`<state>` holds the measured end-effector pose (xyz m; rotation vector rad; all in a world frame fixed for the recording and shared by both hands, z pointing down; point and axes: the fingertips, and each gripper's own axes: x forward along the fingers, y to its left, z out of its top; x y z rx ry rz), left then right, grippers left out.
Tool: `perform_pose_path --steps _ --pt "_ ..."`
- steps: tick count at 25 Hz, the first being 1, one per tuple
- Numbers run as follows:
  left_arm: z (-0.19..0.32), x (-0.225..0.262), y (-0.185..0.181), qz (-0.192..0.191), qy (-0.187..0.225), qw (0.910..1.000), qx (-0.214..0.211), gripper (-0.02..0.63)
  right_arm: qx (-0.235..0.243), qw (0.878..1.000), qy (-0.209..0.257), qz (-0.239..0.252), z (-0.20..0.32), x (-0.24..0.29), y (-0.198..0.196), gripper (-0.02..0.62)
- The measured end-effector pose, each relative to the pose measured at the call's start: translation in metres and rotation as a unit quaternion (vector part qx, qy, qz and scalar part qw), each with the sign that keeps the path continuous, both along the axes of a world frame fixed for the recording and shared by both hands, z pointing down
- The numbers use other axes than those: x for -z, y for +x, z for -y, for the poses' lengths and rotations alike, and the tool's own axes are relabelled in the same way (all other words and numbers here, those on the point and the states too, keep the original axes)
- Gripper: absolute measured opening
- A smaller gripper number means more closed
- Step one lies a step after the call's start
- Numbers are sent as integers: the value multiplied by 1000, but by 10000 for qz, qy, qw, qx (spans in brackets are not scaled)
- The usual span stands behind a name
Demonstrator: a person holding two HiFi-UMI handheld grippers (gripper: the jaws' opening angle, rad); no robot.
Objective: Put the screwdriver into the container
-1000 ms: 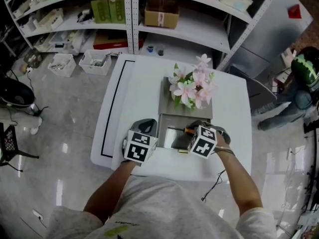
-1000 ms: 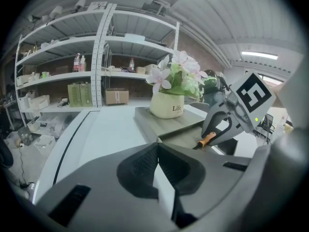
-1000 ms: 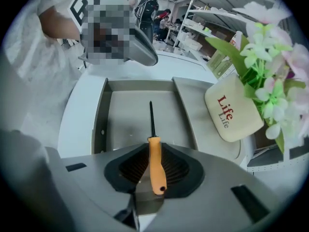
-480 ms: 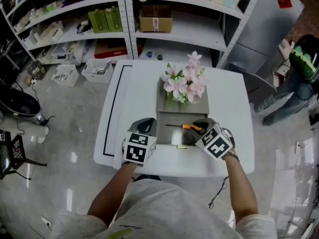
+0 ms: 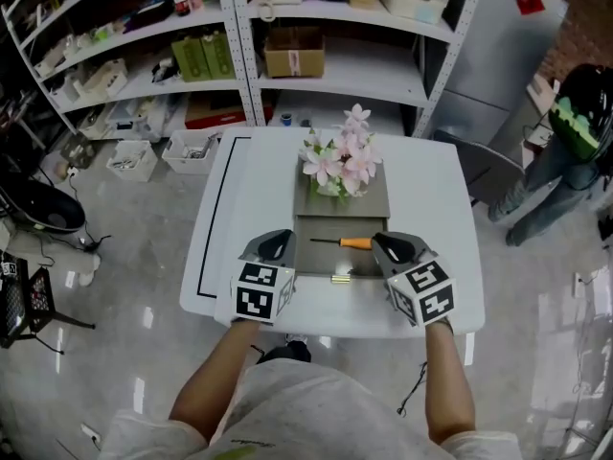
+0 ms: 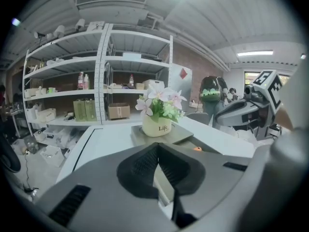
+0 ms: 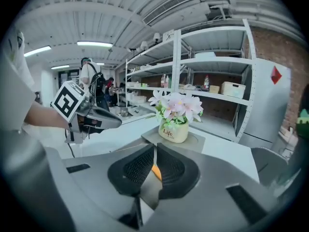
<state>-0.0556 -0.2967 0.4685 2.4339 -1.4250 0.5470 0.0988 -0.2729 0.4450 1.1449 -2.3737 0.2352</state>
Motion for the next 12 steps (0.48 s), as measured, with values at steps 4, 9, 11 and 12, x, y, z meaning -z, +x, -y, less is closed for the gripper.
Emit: perform_pose_path --steps 4,9,11,12 --pt "-9 9 2 -32 126 9999 54 3 -495 9953 91 832 -10 13 9 3" --pt "-18 14 7 -3 195 9998 69 3 -749 9876 98 1377 -18 18 19 3" --pt "-20 14 7 -9 207 9998 83 3 -773 9874 107 1378 -20 19 21 3" --pt "-20 15 8 -11 211 9997 87 3 -782 9872 109 1387 -21 19 21 3"
